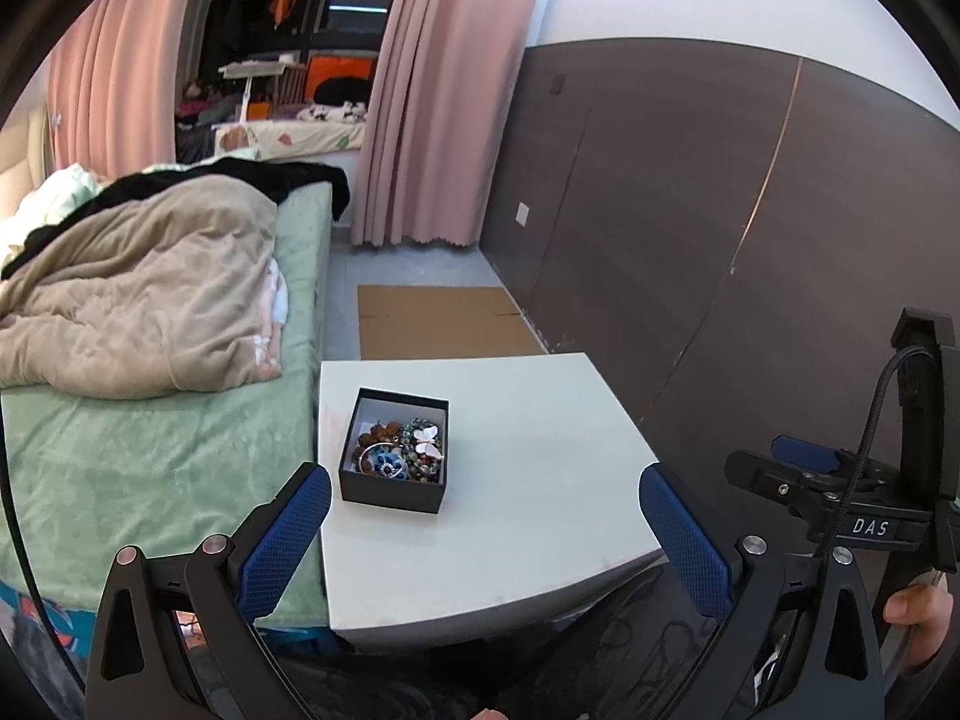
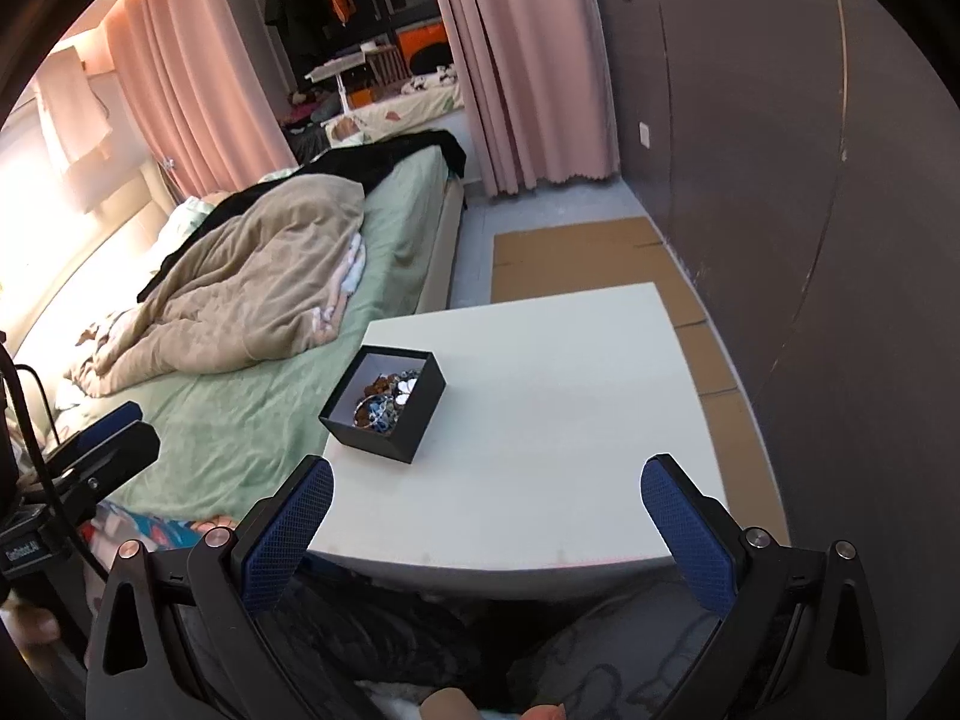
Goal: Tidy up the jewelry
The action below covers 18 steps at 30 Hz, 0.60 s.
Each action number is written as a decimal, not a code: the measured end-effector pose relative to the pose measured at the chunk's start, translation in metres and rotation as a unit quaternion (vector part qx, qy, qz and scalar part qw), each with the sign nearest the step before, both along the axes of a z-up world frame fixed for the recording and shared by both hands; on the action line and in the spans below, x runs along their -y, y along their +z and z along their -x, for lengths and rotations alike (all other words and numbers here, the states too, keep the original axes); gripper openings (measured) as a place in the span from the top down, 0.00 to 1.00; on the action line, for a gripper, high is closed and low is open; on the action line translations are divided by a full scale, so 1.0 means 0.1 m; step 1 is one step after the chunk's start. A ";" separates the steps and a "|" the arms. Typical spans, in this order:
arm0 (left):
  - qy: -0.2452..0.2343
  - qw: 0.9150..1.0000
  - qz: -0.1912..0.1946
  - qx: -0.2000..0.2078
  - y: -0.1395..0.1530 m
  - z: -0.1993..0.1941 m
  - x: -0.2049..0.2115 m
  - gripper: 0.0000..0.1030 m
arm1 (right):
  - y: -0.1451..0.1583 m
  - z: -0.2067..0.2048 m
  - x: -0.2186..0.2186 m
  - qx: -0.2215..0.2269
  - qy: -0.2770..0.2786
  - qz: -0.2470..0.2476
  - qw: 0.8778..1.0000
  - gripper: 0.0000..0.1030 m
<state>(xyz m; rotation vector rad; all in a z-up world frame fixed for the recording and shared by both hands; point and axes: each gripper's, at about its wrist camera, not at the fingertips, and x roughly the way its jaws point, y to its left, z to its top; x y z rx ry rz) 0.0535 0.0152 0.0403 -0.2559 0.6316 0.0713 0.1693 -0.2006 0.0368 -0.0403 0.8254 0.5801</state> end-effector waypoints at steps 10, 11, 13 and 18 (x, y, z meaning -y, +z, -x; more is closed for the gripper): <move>-0.003 0.999 -0.028 0.022 0.12 0.38 0.17 0.01 | 0.20 0.39 0.19 0.034 0.001 -0.015 0.999 0.00; -0.003 0.999 -0.030 0.023 0.13 0.41 0.18 0.01 | 0.20 0.42 0.20 0.035 0.001 -0.017 0.999 0.00; -0.003 0.999 -0.036 0.029 0.14 0.47 0.22 0.01 | 0.21 0.47 0.23 0.039 0.001 -0.018 0.999 0.00; -0.006 0.998 -0.042 0.042 0.19 0.62 0.28 0.01 | 0.25 0.62 0.29 0.050 0.001 -0.018 0.999 0.00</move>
